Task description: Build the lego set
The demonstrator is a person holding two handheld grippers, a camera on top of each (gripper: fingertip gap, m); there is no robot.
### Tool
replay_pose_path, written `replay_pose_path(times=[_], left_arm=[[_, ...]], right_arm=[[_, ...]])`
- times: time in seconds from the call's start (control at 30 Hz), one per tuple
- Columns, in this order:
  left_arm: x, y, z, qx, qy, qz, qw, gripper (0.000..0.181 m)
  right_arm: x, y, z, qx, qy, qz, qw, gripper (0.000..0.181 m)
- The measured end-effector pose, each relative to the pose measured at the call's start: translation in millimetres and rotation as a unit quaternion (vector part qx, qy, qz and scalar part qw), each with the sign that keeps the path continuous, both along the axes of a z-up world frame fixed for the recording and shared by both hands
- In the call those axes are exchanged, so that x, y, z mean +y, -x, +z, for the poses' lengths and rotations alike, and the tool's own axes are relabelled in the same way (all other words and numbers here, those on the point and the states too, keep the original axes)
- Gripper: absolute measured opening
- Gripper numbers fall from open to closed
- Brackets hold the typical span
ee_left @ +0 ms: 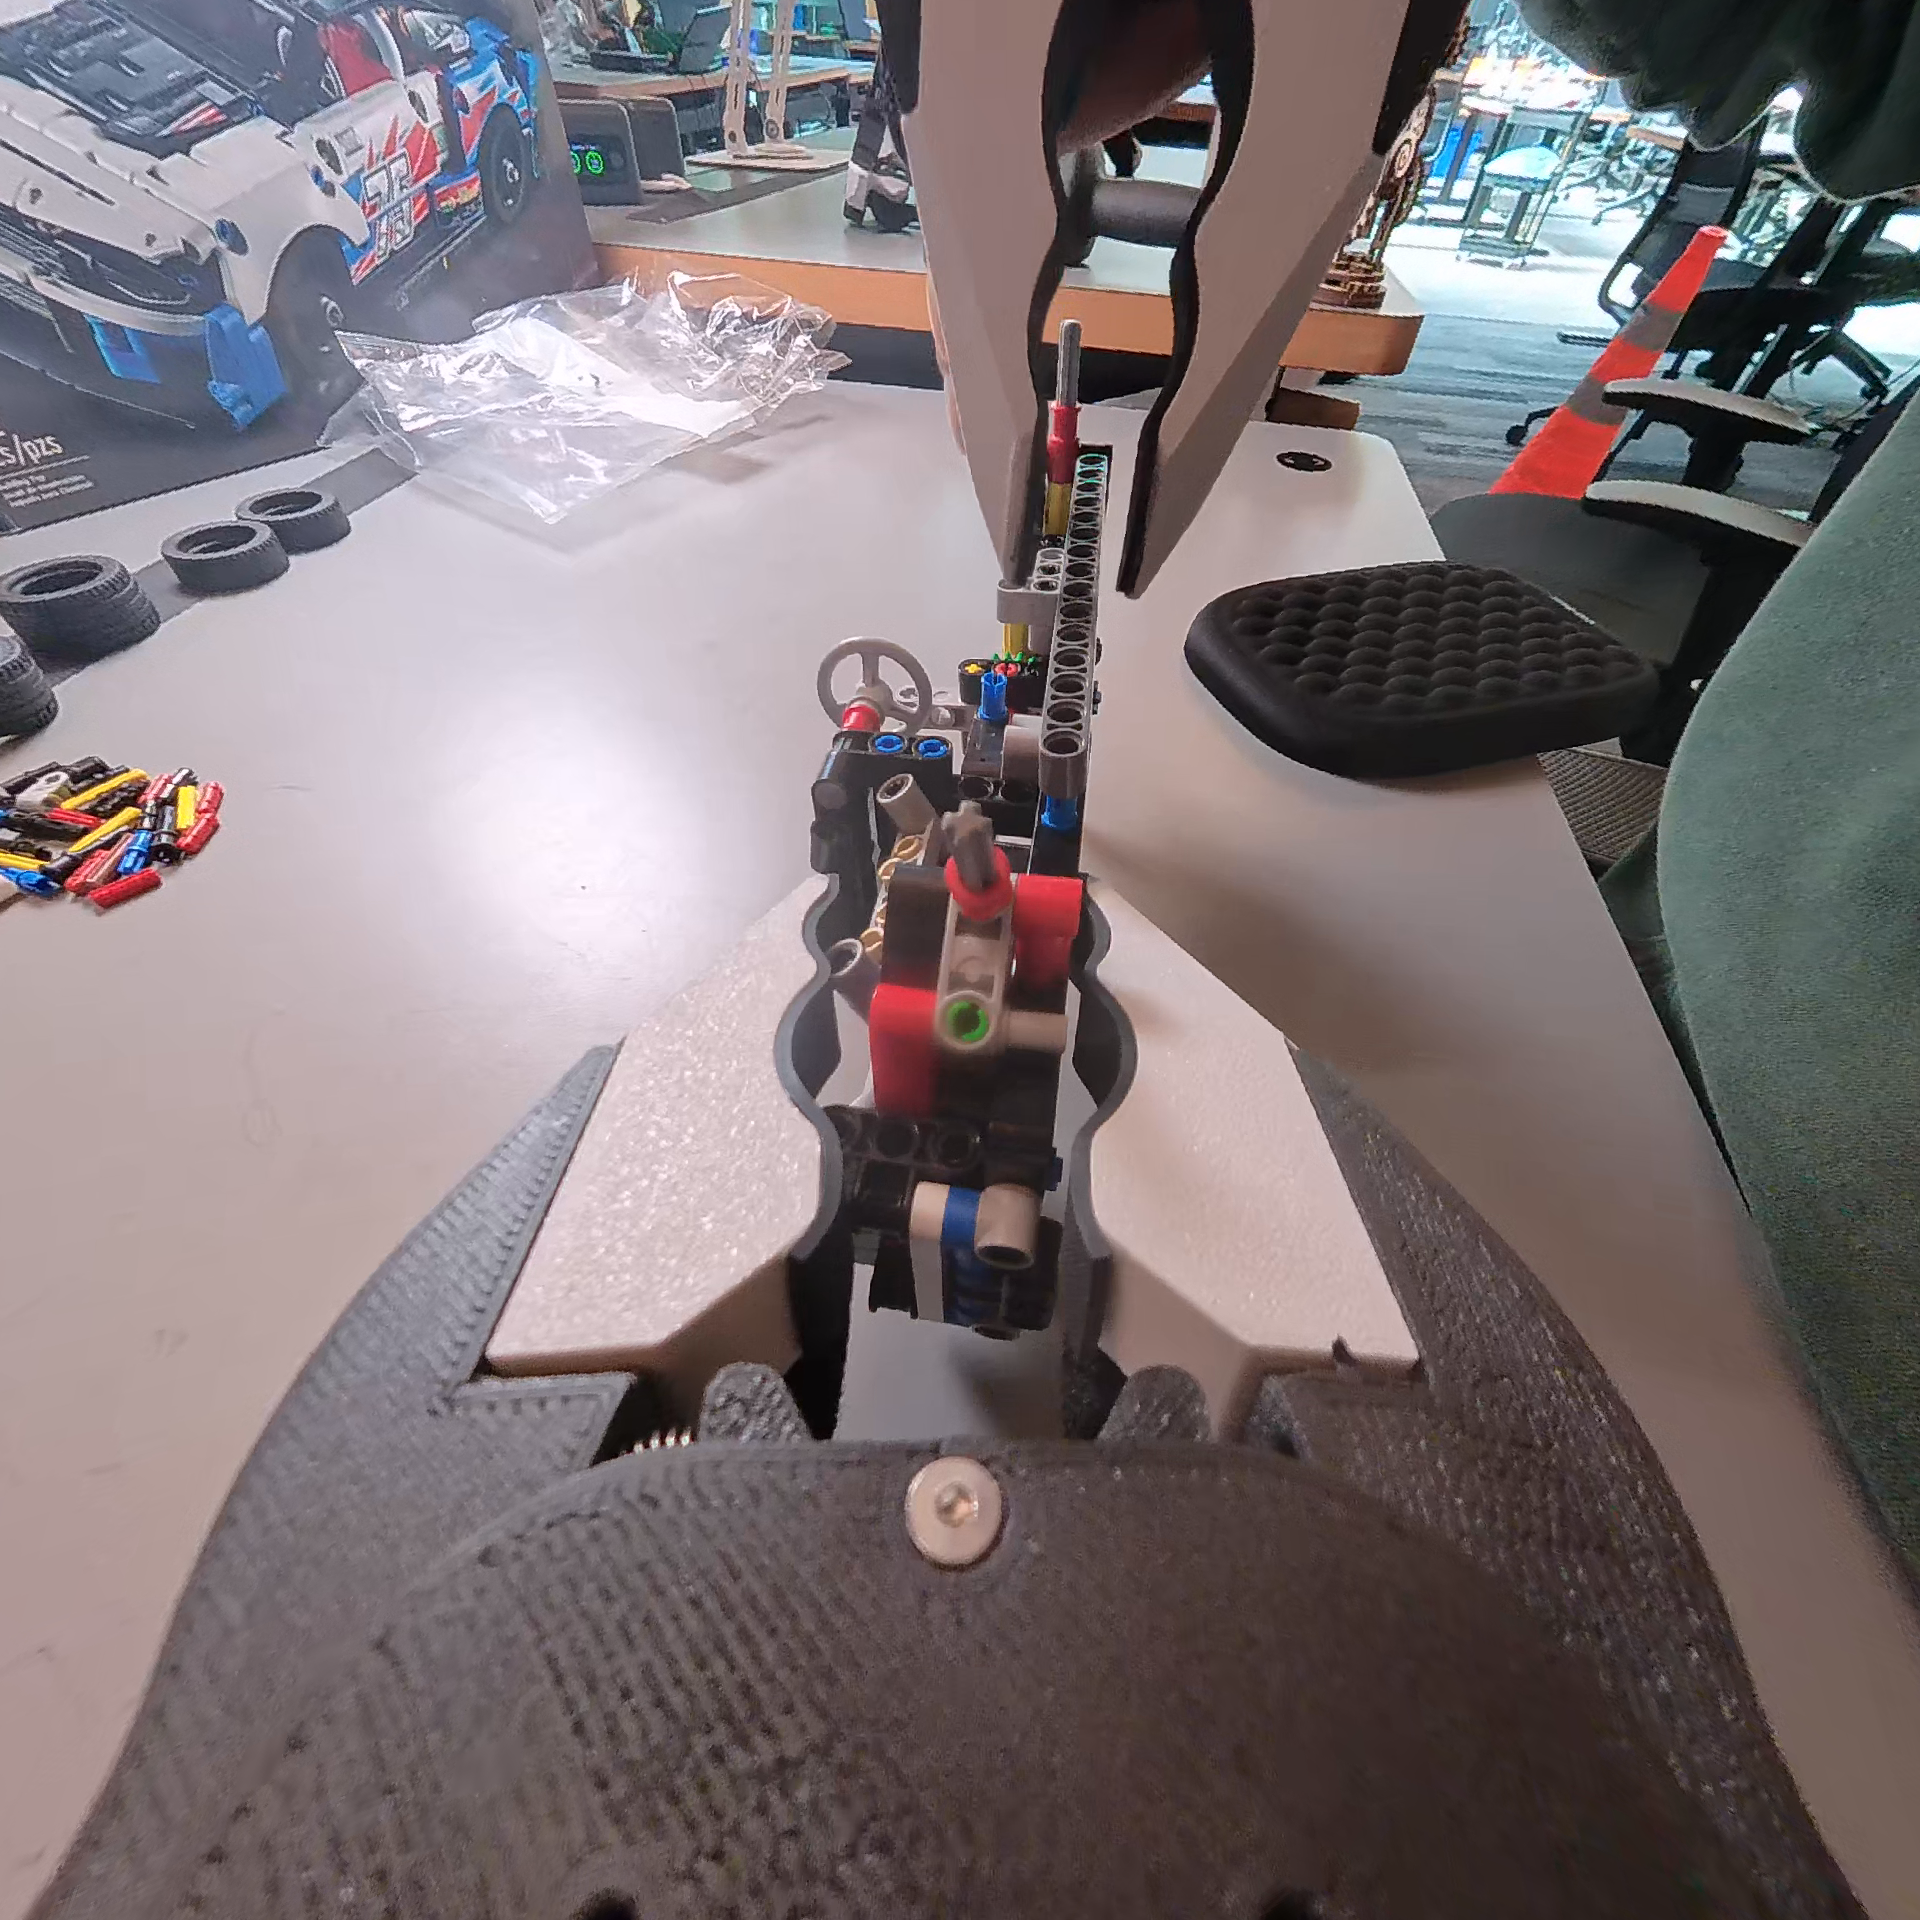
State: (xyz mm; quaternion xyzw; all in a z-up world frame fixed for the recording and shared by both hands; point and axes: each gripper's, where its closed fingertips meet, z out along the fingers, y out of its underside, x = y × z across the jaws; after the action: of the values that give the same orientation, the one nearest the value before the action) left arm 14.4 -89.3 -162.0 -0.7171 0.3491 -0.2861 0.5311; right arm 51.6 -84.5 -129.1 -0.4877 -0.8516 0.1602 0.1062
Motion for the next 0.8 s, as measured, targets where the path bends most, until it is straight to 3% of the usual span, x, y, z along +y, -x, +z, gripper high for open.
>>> replay_pose_path(times=[0.23, 0.43, 0.8], left_arm=[[-0.8, -0.6, 0.0, 0.004, -0.006, -0.002, 1.0, 0.04], [-1.1, -0.2, -0.1, 0.007, -0.008, -0.003, 1.0, 0.04], [-1.3, -0.5, -0.2, 0.007, -0.007, -0.004, 1.0, 0.039]], right_arm=[[-20.8, 33.3, 5.9, 0.064, 0.001, 0.027, 0.998, 0.014], [-14.5, 40.4, 2.8, 0.068, 0.006, 0.015, 0.998, 0.011], [30.5, 11.0, -2.3, 0.06, -0.061, 0.009, 0.996, 0.012]])
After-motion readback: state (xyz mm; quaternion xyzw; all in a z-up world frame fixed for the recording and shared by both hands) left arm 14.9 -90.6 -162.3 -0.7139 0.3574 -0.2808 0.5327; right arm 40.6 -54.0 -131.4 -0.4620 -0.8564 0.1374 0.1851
